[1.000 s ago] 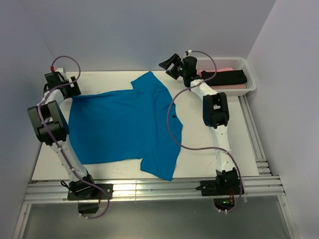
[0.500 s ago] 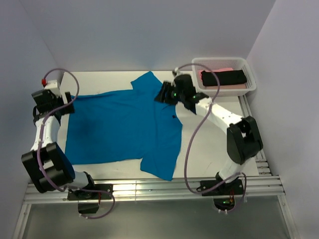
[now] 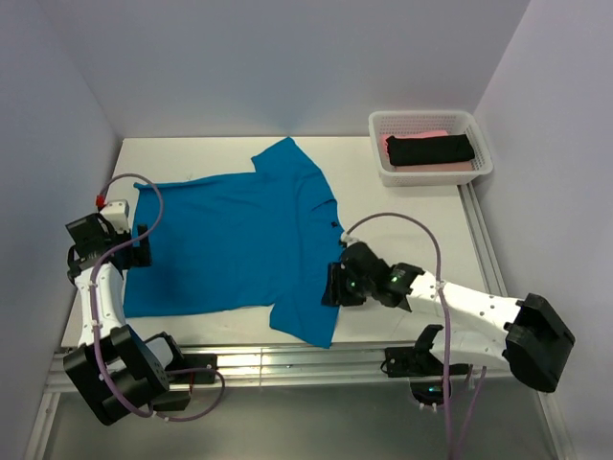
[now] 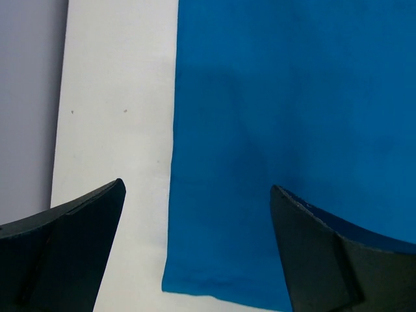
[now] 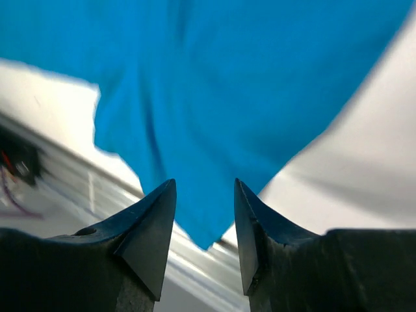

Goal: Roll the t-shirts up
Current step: Flatten the tshirt

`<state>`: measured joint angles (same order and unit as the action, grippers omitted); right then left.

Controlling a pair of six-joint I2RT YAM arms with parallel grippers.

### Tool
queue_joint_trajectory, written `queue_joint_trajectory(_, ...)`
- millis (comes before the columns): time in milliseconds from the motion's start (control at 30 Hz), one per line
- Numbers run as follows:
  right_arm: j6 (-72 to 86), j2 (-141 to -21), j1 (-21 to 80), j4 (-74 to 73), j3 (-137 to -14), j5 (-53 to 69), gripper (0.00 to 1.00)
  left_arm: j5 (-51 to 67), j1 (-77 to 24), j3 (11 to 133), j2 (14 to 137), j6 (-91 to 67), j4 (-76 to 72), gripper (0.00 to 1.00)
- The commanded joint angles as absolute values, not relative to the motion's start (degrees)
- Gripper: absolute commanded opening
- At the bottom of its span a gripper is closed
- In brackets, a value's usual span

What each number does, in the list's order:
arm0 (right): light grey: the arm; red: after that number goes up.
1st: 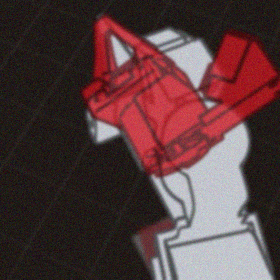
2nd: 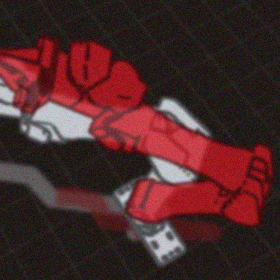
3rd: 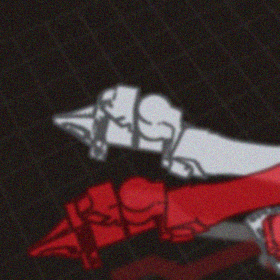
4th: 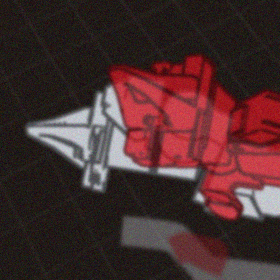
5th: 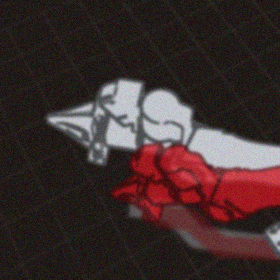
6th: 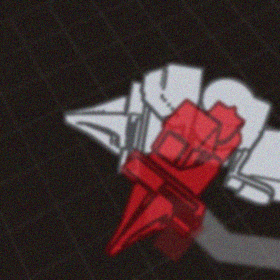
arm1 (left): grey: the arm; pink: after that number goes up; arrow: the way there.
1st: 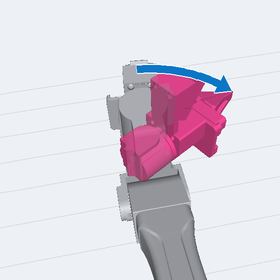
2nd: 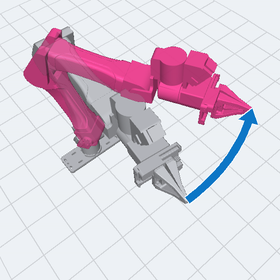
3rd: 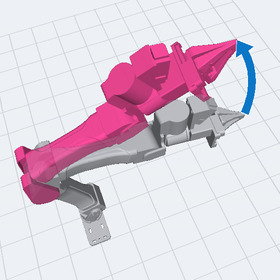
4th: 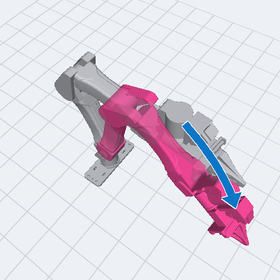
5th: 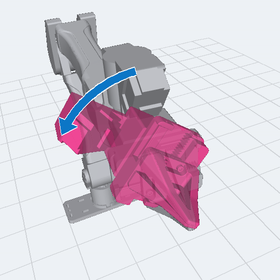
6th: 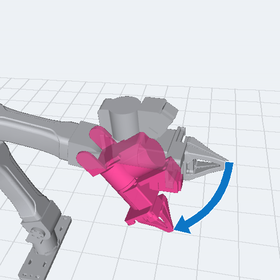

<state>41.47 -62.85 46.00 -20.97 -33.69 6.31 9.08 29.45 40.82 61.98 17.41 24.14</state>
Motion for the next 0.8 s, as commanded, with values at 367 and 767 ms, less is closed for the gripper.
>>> queue_joint_trajectory(367, 61.9, -69.7, 71.4, -23.9, -34.9, -4.5, 0.52, 9.8, 31.0, 37.6, 59.8, 20.1, 28.4, 0.98)
queue_joint_trajectory(767, 66.8, -78.6, 78.7, -34.0, -41.7, -11.7, 0.47, 10.9, 33.6, 37.6, 61.4, 22.4, 28.1, 0.98)
